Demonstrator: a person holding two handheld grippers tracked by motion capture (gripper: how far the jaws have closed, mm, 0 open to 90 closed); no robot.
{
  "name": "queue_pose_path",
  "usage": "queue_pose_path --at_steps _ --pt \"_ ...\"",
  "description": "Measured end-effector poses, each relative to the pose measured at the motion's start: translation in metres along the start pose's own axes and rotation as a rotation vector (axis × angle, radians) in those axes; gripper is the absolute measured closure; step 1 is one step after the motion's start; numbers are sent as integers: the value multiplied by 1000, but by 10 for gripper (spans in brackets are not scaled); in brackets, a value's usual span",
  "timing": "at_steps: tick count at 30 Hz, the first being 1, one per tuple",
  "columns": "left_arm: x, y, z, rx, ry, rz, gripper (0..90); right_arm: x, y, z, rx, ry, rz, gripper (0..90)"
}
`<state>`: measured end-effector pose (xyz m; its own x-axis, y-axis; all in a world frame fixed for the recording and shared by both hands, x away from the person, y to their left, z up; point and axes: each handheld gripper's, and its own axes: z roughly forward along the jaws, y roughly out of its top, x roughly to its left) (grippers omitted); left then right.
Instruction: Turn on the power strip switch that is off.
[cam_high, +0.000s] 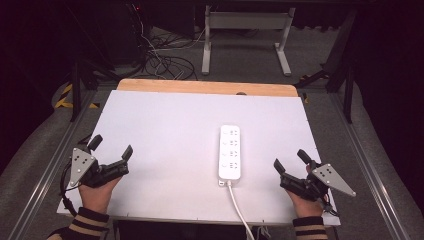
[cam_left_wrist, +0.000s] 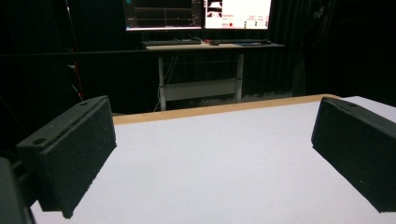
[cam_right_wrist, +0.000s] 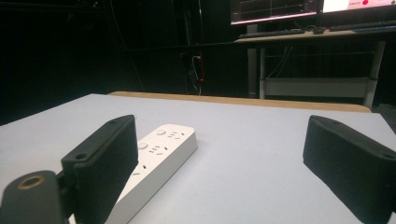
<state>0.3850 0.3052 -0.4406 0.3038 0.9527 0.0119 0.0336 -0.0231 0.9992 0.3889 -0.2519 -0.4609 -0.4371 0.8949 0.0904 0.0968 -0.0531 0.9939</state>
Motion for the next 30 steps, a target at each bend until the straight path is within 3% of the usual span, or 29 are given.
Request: queue_pose_path --at_steps 15,20,24,27,30 --pt "-2 0 2 6 -6 -1 4 0 0 0 13 11 7 110" --pt "-1 0 2 5 -7 -2 4 0 5 -4 17 49 48 254" --pt "-2 0 2 4 -7 -2 4 1 7 -3 37 52 35 357" --pt "-2 0 2 5 -5 0 4 4 8 -5 53 45 -22 545" --pt "-2 0 2 7 -7 0 4 6 11 -7 44 65 -39 780"
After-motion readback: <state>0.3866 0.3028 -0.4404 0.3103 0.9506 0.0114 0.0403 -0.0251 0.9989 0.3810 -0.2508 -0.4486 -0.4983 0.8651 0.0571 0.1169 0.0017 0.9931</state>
